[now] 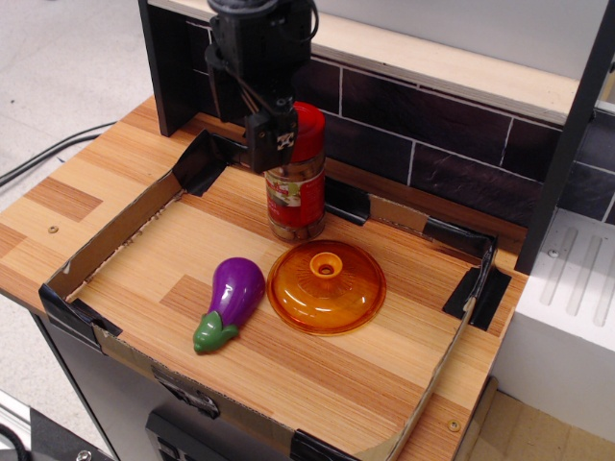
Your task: Topple basil bottle
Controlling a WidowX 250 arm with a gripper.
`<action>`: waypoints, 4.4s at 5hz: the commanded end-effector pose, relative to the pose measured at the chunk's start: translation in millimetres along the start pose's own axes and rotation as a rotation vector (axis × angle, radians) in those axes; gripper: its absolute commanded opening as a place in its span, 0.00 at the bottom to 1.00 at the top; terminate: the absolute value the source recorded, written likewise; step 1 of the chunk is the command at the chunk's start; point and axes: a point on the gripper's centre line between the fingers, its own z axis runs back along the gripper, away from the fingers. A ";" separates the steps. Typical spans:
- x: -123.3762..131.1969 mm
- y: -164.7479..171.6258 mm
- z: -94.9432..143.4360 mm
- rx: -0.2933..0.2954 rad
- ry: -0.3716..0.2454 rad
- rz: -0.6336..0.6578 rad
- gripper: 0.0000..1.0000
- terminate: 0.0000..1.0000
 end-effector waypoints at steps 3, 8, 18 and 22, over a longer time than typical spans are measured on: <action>23.7 6.5 -2.3 -0.135 -0.045 -0.153 1.00 0.00; 3.7 1.9 16.4 -0.025 0.047 -0.115 0.00 0.00; -2.1 28.0 -64.9 0.242 0.141 -0.103 0.00 0.00; -2.4 44.9 -45.2 -0.012 -0.145 -0.064 1.00 0.00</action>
